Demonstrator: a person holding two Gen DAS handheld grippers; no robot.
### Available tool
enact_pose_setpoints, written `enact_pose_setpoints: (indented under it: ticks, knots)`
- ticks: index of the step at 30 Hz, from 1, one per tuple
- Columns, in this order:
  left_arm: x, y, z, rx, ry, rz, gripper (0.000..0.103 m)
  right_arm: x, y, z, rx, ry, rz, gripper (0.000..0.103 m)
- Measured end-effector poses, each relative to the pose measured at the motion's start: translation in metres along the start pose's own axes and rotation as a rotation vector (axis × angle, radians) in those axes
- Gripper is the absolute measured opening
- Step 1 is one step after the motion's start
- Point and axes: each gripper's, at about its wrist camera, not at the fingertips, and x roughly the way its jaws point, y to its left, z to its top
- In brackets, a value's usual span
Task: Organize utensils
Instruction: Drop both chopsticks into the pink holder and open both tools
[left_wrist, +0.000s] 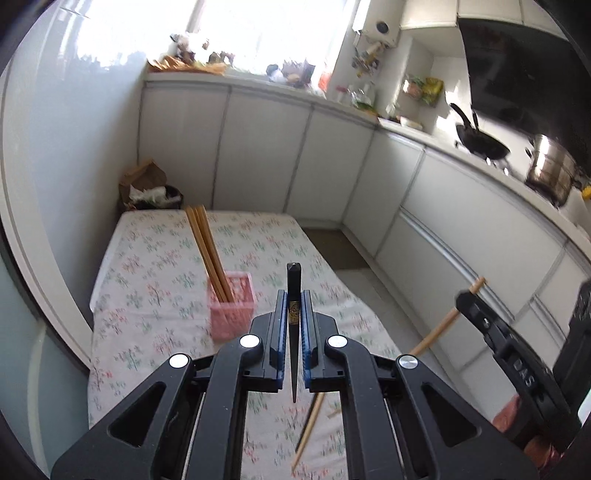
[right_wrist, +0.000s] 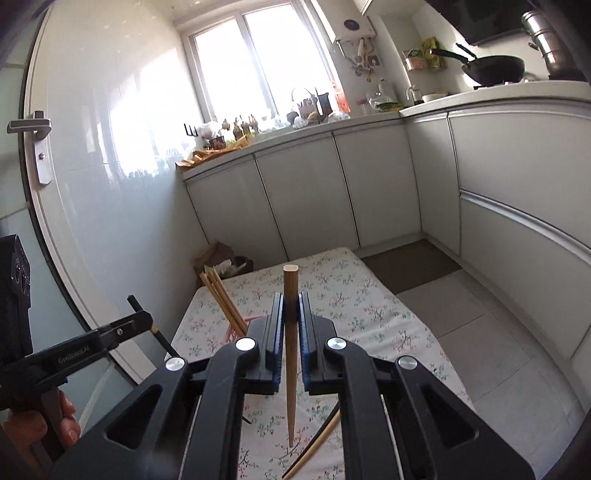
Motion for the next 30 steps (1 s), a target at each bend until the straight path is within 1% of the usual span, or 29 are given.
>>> enact_pose_setpoints:
  ticks: [6, 8, 11, 14, 17, 19, 21, 22, 24, 26, 27, 28, 30]
  knots:
    - [0.005, 0.009, 0.046, -0.022, -0.144, 0.096, 0.006, 0.01, -0.006, 0.017, 0.032, -0.043, -0.005, 0.008]
    - [0.013, 0.014, 0.06, -0.035, -0.166, 0.11, 0.006, 0.016, -0.009, 0.021, 0.034, -0.044, -0.008, 0.008]
    - [0.029, 0.019, 0.071, -0.031, -0.196, 0.159, 0.006, 0.025, -0.012, 0.021, 0.03, -0.035, -0.015, 0.008]
    - [0.05, 0.027, 0.075, -0.02, -0.198, 0.203, 0.006, 0.035, -0.014, 0.02, 0.018, -0.024, -0.026, 0.008]
    - [0.076, 0.037, 0.075, -0.017, -0.172, 0.236, 0.007, 0.046, -0.014, 0.018, 0.016, -0.012, -0.032, 0.008]
    - [0.094, 0.043, 0.07, -0.015, -0.143, 0.236, 0.008, 0.055, -0.014, 0.019, 0.02, -0.008, -0.036, 0.008]
    - [0.104, 0.049, 0.064, -0.017, -0.124, 0.235, 0.009, 0.064, -0.013, 0.022, 0.034, -0.009, -0.035, 0.008]
    - [0.104, 0.052, 0.058, -0.032, -0.12, 0.22, 0.014, 0.068, -0.011, 0.024, 0.042, -0.012, -0.031, 0.008]
    - [0.096, 0.059, 0.051, -0.052, -0.145, 0.211, 0.017, 0.077, -0.006, 0.032, 0.053, -0.027, -0.021, 0.008]
    - [0.074, 0.065, 0.046, -0.07, -0.198, 0.214, 0.017, 0.084, 0.001, 0.039, 0.06, -0.051, -0.005, 0.008]
    - [0.062, 0.067, 0.045, -0.078, -0.224, 0.215, 0.019, 0.089, 0.006, 0.046, 0.061, -0.07, 0.005, 0.008]
    - [0.049, 0.071, 0.043, -0.092, -0.247, 0.216, 0.024, 0.093, 0.013, 0.052, 0.064, -0.089, 0.015, 0.008]
    - [0.031, 0.078, 0.039, -0.124, -0.271, 0.214, 0.028, 0.102, 0.025, 0.06, 0.07, -0.121, 0.028, 0.008]
